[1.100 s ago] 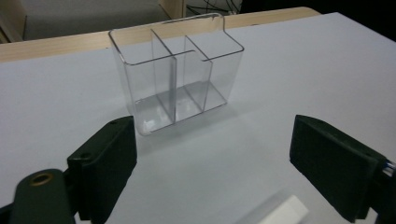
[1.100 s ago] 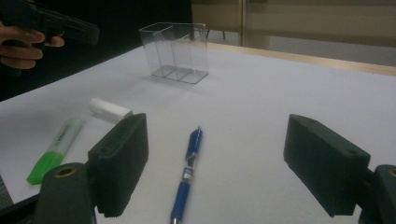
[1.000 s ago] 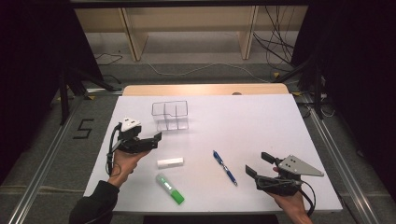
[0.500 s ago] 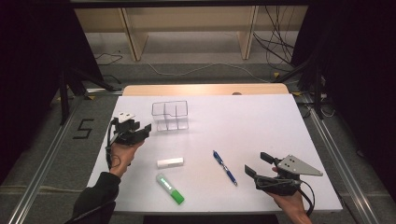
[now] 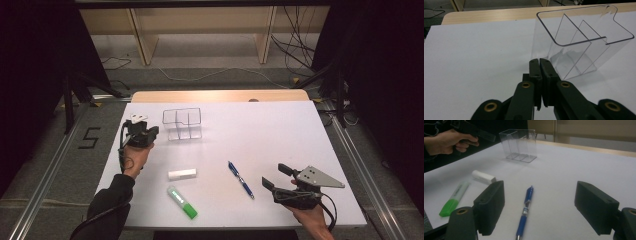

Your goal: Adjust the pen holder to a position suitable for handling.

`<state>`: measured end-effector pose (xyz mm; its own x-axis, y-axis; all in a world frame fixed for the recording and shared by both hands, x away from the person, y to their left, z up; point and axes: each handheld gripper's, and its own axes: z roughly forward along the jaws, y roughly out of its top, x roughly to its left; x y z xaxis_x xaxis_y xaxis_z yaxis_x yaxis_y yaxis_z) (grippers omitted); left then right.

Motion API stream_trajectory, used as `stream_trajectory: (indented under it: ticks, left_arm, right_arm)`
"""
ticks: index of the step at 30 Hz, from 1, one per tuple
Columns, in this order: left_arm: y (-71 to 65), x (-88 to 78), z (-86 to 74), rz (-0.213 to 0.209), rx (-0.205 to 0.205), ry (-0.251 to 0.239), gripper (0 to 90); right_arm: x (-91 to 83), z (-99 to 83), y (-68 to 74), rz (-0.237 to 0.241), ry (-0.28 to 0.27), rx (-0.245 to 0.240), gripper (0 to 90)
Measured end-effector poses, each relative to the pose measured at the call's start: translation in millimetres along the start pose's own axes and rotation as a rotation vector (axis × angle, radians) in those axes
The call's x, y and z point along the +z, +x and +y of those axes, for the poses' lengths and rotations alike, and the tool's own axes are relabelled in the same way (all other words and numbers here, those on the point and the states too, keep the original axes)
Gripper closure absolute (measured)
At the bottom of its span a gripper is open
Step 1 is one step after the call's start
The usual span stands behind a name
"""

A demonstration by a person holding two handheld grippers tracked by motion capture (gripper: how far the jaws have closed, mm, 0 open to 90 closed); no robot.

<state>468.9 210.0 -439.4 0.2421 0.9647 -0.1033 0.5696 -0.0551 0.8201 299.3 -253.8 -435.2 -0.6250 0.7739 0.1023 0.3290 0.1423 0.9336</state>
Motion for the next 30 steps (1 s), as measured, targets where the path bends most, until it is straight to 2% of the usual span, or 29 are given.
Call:
stream_trajectory:
  ticks: [5,9,18,30]
  left_arm:
    - [1.3,10.1,4.5,0.002,-0.019,0.003,89.2]
    - [6.0,20.3,6.3,0.002,-0.055,0.004,89.3]
    - [9.0,31.7,3.7,-0.015,-0.079,0.026,89.4]
    - [6.1,38.0,7.1,-0.029,-0.079,0.034,89.5]
  right_arm:
    - [0.2,-0.4,-0.6,0.000,-0.001,-0.001,25.3]
    - [0.3,-0.4,-0.4,0.003,-0.002,-0.004,25.5]
    - [0.9,-0.5,-0.1,0.006,0.007,-0.004,25.6]
    - [0.7,-0.5,0.3,0.009,0.004,-0.006,25.7]
